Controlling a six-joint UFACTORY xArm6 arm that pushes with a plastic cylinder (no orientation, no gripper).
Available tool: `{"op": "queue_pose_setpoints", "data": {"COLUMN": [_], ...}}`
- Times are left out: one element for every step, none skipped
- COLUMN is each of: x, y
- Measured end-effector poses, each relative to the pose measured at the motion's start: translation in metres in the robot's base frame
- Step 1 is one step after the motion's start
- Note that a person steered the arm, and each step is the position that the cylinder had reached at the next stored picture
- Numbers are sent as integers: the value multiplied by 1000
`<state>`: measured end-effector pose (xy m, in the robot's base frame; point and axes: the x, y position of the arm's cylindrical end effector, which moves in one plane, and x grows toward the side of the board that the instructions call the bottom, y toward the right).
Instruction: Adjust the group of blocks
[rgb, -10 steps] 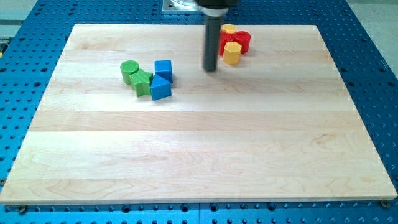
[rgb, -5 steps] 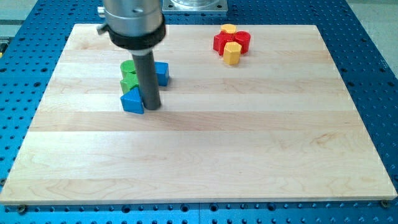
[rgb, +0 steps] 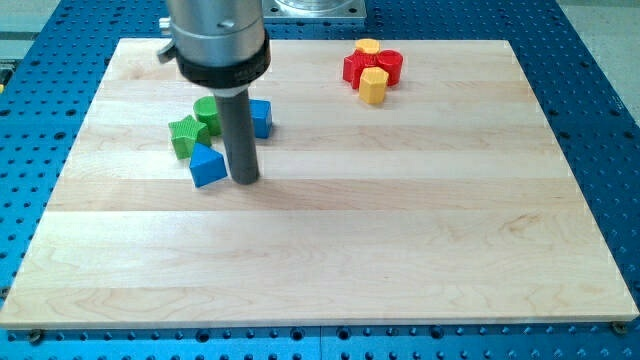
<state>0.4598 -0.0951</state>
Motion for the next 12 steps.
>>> {"op": "queue_pose_setpoints", "data": {"x": [11,72,34,-23,-47,-47,-47,-47,-47,-41,18,62], "y": [-51,-77,-148,-138,-128,-111,-96,-84,-69,-99,-123,-90]}}
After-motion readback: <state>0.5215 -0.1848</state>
